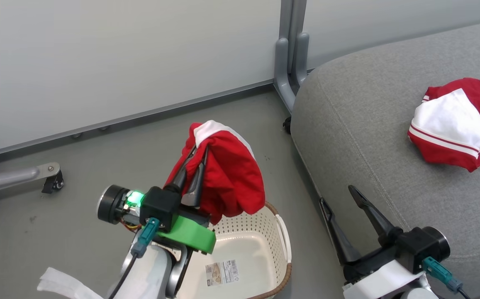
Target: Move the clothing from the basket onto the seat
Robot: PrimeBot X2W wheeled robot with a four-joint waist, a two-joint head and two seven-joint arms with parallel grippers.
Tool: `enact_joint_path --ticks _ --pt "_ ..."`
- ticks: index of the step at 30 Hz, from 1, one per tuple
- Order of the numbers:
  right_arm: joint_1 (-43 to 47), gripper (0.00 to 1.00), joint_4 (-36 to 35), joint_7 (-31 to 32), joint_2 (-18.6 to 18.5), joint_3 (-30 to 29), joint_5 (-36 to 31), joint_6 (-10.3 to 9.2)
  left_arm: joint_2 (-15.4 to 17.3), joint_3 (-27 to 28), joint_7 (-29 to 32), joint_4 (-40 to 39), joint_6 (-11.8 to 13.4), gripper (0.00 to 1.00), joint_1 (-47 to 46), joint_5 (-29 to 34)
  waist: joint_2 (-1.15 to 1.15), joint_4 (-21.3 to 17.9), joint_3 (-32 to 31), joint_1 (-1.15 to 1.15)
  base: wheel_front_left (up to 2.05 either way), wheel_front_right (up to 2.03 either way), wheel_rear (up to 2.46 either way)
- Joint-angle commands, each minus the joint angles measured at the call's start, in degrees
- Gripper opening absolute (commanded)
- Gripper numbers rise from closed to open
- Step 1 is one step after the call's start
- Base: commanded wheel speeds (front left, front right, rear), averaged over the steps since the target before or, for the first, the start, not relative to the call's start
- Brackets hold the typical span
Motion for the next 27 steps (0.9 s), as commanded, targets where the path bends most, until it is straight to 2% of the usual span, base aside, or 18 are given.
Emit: enact_joint_path --ticks 1,15,24,25,26,27 --pt "-0.65 1.00 0.18 -0.01 0.08 0.42 0.46 -0.08 0.00 -0.62 -0.20 -0.58 -0.47 0.00 0.10 0.45 0.14 0.15 0.11 0.01 0.00 0.00 0.00" --pt "-3.44 1.00 2.68 -0.01 -0.50 7.99 2.79 -0.08 -0.05 -11.22 -0.20 -4.35 -2.06 0.00 -1.81 -4.49 0.14 1.35 -0.41 0.01 0.00 0.00 0.00" --pt "-2.52 0.98 6.26 0.00 -0.69 8.09 1.34 -0.08 -0.04 -16.49 -0.20 -6.52 -1.30 0.00 -2.98 -9.51 0.14 1.47 -0.47 0.01 0.00 0.00 0.00" --pt "-2.54 0.75 6.48 0.00 -0.67 8.03 1.18 -0.08 -0.03 -16.81 -0.20 -6.58 -1.14 0.00 -3.12 -9.65 0.14 1.42 -0.44 0.01 0.00 0.00 0.00" --pt "-2.48 0.45 6.70 0.00 -0.66 7.99 1.12 -0.08 -0.03 -17.14 -0.20 -6.50 -1.06 0.00 -3.26 -9.61 0.14 1.37 -0.42 0.01 0.00 0.00 0.00" --pt "-2.45 0.25 6.89 0.00 -0.67 8.04 0.89 -0.08 -0.04 -17.40 -0.20 -6.38 -0.93 0.00 -3.44 -9.58 0.14 1.31 -0.40 0.01 0.00 0.00 0.00"
